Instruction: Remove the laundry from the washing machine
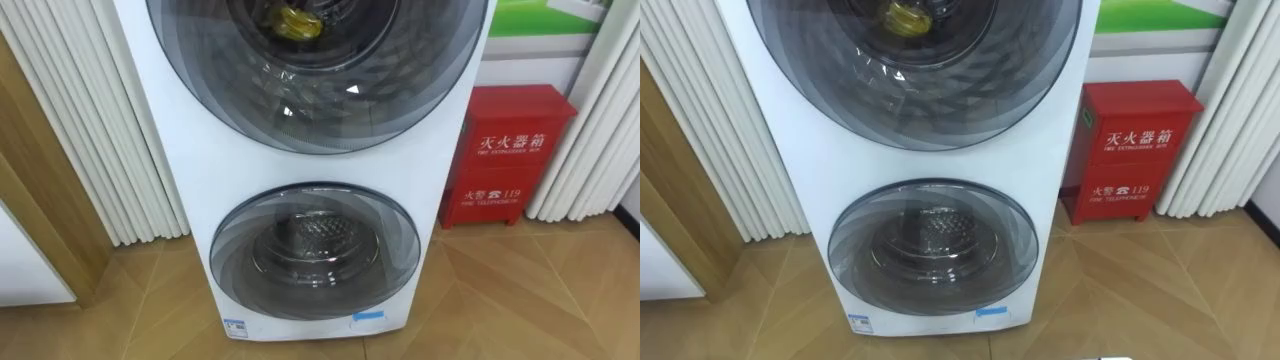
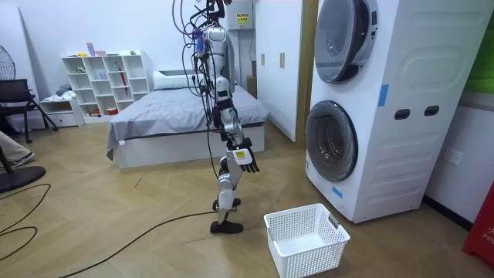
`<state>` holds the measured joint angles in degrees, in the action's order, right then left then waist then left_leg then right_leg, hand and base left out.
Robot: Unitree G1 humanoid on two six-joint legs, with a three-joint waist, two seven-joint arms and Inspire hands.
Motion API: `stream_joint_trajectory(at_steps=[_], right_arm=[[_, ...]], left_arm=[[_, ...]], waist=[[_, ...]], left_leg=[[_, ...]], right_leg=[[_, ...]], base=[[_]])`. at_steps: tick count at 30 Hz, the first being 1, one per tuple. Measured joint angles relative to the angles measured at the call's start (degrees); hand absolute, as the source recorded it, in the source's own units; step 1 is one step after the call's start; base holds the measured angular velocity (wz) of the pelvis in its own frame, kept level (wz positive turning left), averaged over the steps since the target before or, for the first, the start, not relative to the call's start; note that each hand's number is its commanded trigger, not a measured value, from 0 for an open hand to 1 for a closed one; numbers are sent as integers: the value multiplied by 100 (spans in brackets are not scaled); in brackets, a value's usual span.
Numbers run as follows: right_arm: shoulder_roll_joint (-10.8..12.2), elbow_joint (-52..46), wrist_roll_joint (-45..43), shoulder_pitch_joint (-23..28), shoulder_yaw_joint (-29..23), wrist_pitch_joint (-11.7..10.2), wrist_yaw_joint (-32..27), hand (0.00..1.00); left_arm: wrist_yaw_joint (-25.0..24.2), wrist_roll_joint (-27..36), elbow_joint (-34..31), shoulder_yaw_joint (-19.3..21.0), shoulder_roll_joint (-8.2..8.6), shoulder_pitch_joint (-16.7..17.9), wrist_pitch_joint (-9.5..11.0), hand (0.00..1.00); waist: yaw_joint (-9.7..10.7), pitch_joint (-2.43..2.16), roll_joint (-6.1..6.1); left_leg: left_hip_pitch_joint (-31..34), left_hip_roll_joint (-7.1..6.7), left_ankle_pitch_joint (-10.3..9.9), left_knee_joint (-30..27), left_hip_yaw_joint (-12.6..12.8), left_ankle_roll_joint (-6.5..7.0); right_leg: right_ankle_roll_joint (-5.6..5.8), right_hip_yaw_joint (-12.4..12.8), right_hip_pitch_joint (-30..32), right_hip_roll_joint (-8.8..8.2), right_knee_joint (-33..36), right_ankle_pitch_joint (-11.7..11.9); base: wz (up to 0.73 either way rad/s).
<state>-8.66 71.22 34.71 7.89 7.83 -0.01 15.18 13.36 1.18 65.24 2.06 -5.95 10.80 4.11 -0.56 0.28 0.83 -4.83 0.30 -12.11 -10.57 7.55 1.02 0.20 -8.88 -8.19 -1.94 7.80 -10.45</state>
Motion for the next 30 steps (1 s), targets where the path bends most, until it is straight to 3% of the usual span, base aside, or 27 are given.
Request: stream_joint_trajectory(at_steps=[22, 27, 29, 30], right_arm=[[2, -112, 15, -34, -31, 87, -106, 0], [-92, -1585, -584, -285, -519, 209, -477, 0], [-279, -2306, -632, -744, -536, 172, -625, 0], [-392, -2681, -706, -944, -553, 130, -689, 0]], left_arm=[[-295, 272, -1, 0, -11, 122, -55, 0], [-415, 219, 9, 140, -60, 60, -44, 0], [-434, 205, 11, 163, -156, -7, -45, 0], [-439, 171, 6, 163, -203, -12, -48, 0]], waist=[[-15, 9, 21], [-9, 40, 80], [2, 66, 172], [1, 46, 181]], left_leg=[[-77, -3, 0, 72, -45, -1], [-21, -7, 0, 50, -6, 1], [25, -11, 3, -39, -10, 1], [29, -13, 3, -54, -18, 2]], right_leg=[[2, -72, -85, 0, -2, 0], [3, -66, -43, -15, -1, -1], [3, -66, -34, -14, -17, -1], [3, -68, -3, -13, -15, -2]], base=[[0], [-4], [3], [5]])
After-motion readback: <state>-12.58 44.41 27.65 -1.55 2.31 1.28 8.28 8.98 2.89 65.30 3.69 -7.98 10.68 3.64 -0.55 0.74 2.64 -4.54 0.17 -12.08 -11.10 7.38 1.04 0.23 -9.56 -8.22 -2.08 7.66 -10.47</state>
